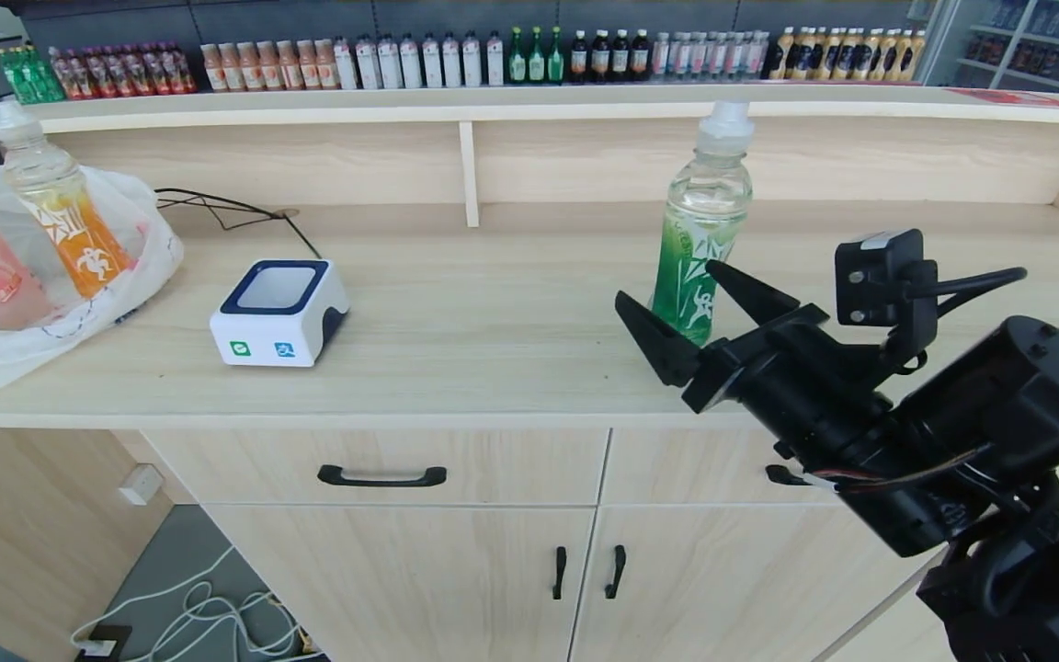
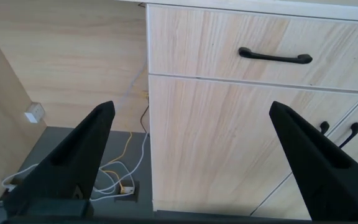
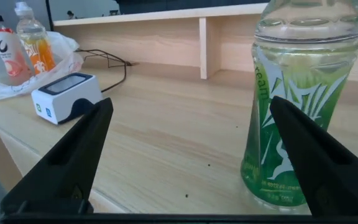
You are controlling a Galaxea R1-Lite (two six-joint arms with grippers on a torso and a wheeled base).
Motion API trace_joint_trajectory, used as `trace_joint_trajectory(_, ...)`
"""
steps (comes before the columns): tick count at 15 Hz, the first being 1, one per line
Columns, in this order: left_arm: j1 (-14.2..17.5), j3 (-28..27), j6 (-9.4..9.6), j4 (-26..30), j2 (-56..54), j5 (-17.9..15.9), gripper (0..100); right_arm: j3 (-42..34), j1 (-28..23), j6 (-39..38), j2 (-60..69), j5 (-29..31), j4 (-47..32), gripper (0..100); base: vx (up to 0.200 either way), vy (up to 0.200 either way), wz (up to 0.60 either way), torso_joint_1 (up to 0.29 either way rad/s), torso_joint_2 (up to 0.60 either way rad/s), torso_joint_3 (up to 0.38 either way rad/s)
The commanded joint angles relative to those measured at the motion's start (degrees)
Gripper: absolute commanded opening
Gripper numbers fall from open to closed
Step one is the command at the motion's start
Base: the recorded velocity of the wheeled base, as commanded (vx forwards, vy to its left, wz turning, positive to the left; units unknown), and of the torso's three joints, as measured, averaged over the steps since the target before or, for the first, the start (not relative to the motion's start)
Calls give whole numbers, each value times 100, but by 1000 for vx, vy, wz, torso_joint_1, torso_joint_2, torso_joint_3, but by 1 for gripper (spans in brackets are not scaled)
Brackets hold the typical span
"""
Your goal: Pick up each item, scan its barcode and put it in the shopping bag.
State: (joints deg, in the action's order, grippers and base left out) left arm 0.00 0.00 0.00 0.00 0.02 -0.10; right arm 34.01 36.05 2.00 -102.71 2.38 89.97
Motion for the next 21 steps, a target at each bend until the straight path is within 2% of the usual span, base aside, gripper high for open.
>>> trace_joint_trajectory(1, -9, 0, 0, 0, -2, 1, 100, 18, -274, 11, 31, 0, 3, 100, 0, 0, 0, 0, 0, 0)
trace_joint_trajectory(8, -9, 0, 0, 0, -2, 1, 100, 202, -353, 55, -153, 0, 3, 100, 0, 0, 0, 0, 0, 0)
trace_joint_trajectory(10, 0, 0, 0, 0, -2, 10, 100, 299, -625, 64, -188, -18, 3, 100, 0, 0, 0, 0, 0, 0)
trace_joint_trajectory(14, -9, 0, 0, 0, -2, 1, 100, 343, -766, 407, -180, -185, 3, 100, 0, 0, 0, 0, 0, 0)
trace_joint_trajectory(18, 0, 0, 0, 0, -2, 1, 100, 422, -801, 433, -303, -220, 3, 100, 0, 0, 0, 0, 0, 0)
trace_joint_trajectory(21, 0, 0, 0, 0, -2, 1, 100, 888, -1065, 415, -250, -229, -629, 100, 0, 0, 0, 0, 0, 0)
